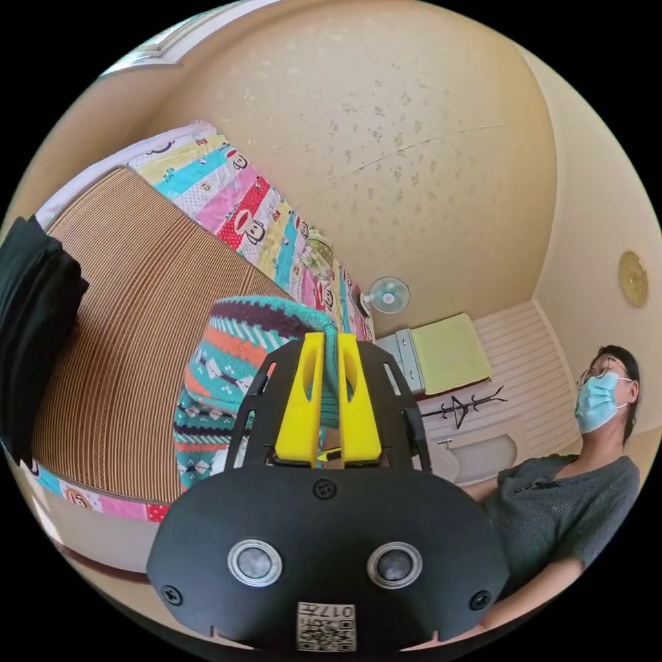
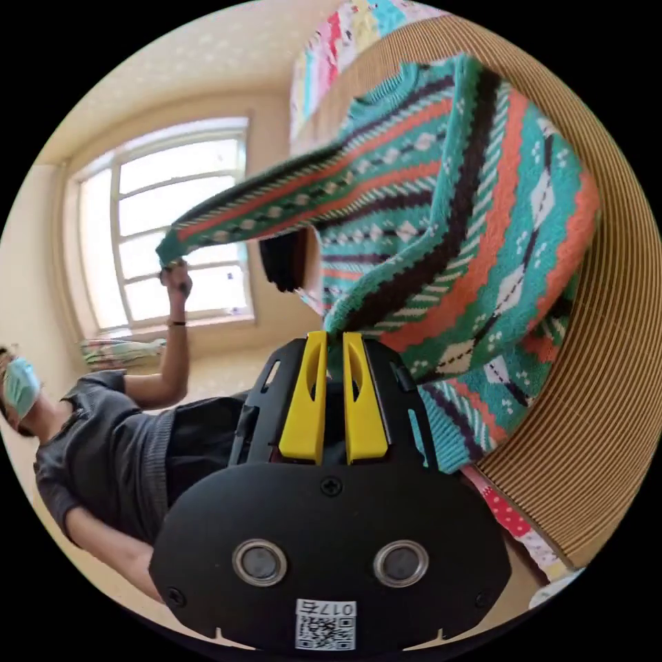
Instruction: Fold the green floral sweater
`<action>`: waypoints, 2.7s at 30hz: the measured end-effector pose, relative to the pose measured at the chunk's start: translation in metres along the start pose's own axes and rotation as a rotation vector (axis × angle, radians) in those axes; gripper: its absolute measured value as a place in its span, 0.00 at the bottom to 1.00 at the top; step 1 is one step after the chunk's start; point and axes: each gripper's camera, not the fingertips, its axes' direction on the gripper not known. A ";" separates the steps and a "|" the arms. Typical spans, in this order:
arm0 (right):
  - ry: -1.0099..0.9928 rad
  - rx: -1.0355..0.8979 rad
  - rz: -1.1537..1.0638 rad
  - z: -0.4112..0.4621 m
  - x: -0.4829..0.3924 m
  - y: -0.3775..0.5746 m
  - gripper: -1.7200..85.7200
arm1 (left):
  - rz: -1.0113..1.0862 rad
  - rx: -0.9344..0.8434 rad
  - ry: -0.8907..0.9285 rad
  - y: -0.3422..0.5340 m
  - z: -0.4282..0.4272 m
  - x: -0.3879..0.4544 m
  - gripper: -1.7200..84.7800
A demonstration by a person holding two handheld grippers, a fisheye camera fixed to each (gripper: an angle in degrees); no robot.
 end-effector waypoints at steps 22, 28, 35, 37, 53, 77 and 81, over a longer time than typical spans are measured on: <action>-0.680 0.666 -0.272 -0.295 -0.023 0.108 0.04 | -0.201 -0.502 -0.116 0.196 0.314 0.003 0.11; -0.758 0.430 -0.109 -0.142 -0.093 -0.035 0.04 | -0.306 -0.458 -0.310 0.226 0.283 -0.026 0.11; -0.545 0.309 -0.032 -0.094 -0.075 -0.017 0.03 | -0.320 -0.351 -0.358 0.217 0.267 -0.036 0.11; -0.385 0.271 0.064 -0.095 -0.055 0.015 0.03 | -0.282 -0.349 -0.429 0.211 0.269 -0.039 0.12; -0.502 0.473 0.517 -0.043 0.037 0.204 0.02 | -0.193 -0.396 -0.594 0.135 0.313 -0.119 0.09; -0.132 0.209 0.459 0.021 0.011 0.103 0.03 | -0.163 -0.361 -0.878 0.035 0.312 -0.146 0.13; -0.080 0.211 0.473 0.032 0.009 0.101 0.03 | -0.727 -0.073 -0.532 0.051 0.245 -0.227 0.10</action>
